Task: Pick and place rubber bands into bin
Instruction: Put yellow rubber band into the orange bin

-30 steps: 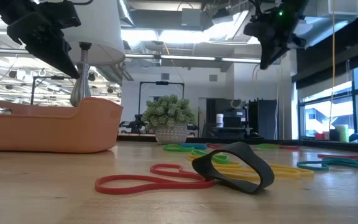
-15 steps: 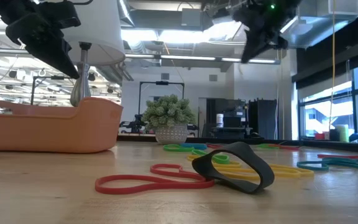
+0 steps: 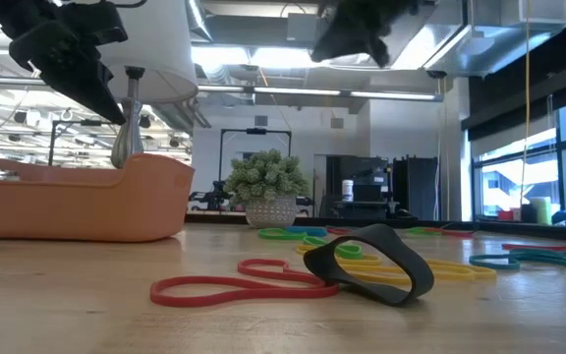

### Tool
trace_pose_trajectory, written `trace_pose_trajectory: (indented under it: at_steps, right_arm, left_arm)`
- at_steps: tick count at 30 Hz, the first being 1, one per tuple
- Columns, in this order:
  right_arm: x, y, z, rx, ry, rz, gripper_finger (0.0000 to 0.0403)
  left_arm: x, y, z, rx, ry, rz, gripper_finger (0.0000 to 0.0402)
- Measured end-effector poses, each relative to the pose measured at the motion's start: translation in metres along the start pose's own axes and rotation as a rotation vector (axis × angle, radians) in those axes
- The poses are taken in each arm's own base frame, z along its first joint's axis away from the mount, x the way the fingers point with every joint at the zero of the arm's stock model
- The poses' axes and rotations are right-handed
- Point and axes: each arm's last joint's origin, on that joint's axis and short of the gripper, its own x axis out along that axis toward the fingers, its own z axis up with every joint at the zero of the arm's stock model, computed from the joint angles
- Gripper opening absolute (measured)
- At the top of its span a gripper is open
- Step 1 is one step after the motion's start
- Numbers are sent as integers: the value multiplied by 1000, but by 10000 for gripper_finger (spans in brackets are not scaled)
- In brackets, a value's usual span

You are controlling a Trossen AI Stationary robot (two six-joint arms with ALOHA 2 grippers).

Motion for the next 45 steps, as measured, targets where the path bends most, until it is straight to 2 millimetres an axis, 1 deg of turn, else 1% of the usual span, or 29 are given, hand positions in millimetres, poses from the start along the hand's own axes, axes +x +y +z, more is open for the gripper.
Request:
trace_pose_trajectory:
  at_steps: [3, 10, 13, 16, 19, 25, 32, 36, 38, 40, 43, 45]
  right_arm:
    - [14, 14, 10, -48, -14, 19, 0]
    - [59, 51, 35, -212, -32, 48, 0]
    - [79, 65, 40, -263, -28, 106, 0]
    - [101, 76, 40, -288, -15, 159, 0]
    - [123, 83, 35, -316, 2, 175, 0]
    - [166, 91, 17, -349, 47, 180, 0]
    - [206, 95, -6, -355, 112, 264, 0]
    - [223, 93, -17, -347, 155, 342, 0]
    - [228, 90, -23, -345, 177, 352, 0]
    - [232, 89, -26, -344, 186, 354, 0]
    - [234, 87, -26, -342, 188, 355, 0]
    - [235, 85, -30, -341, 202, 362, 0]
  left_arm:
    - [0, 0, 0, 0, 0, 0, 3]
    - [0, 0, 0, -1, 0, 0, 3]
    - [0, 0, 0, 0, -1, 0, 3]
    - [0, 0, 0, -1, -1, 0, 3]
    - [0, 0, 0, -1, -1, 0, 3]
    - [0, 0, 0, -9, -1, 0, 3]
    - [0, 0, 0, -12, 0, 0, 3]
    - [0, 0, 0, -12, -1, 0, 3]
    - [0, 0, 0, -12, 0, 0, 3]
    - [0, 0, 0, -11, 0, 0, 3]
    - [0, 0, 0, -10, 0, 0, 3]
    - [0, 0, 0, -10, 0, 0, 3]
